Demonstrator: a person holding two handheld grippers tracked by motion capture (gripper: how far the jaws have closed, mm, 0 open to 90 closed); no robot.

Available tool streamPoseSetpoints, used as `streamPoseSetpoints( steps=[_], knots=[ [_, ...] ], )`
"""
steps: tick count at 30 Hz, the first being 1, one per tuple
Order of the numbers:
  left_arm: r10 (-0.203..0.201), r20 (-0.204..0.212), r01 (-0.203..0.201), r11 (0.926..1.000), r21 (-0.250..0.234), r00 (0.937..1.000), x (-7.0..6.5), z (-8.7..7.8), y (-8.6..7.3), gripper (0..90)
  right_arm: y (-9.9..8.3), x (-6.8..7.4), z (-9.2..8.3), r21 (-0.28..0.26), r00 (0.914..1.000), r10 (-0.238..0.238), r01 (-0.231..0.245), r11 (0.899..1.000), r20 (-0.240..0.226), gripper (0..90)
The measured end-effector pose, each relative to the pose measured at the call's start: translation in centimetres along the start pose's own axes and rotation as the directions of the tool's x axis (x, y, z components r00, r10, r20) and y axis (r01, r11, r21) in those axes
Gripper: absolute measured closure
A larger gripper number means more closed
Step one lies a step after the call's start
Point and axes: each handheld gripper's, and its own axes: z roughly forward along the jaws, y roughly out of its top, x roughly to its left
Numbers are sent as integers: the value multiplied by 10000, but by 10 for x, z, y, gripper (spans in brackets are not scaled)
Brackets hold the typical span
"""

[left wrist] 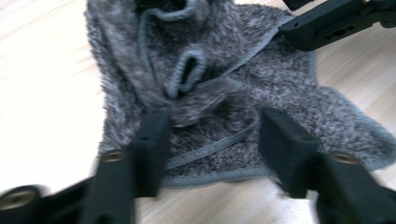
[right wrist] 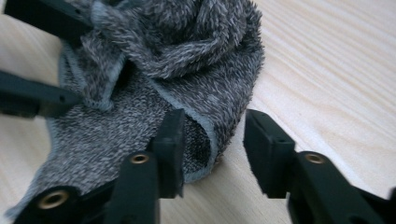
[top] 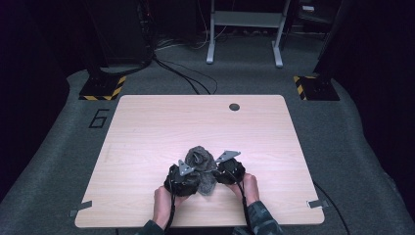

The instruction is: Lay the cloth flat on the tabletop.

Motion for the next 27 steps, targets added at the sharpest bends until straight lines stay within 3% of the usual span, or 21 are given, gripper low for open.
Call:
streamPoseSetpoints(
  steps=[6,11,14,18,27],
  knots=[
    [119,30,-119,9999,98,9999,3,5,-4,719,-2,2,4,174,9999,-37,35,9998,126,827],
    [198,73,-198,9998,4,9998,7,5,-6,851,-5,0,2,45,9999,-83,82,10000,61,877],
    [132,95,-132,9999,-43,9999,10,3,-6,869,-7,1,-3,-13,9999,133,-133,9999,68,880],
    [-18,141,21,9998,-193,9999,17,-3,-7,874,-10,-2,-12,-204,9999,49,-47,9998,99,880],
    [-457,62,460,9974,-546,9989,36,-16,-8,875,-27,-15,-39,-524,9962,816,-799,9954,295,879]
  ],
)
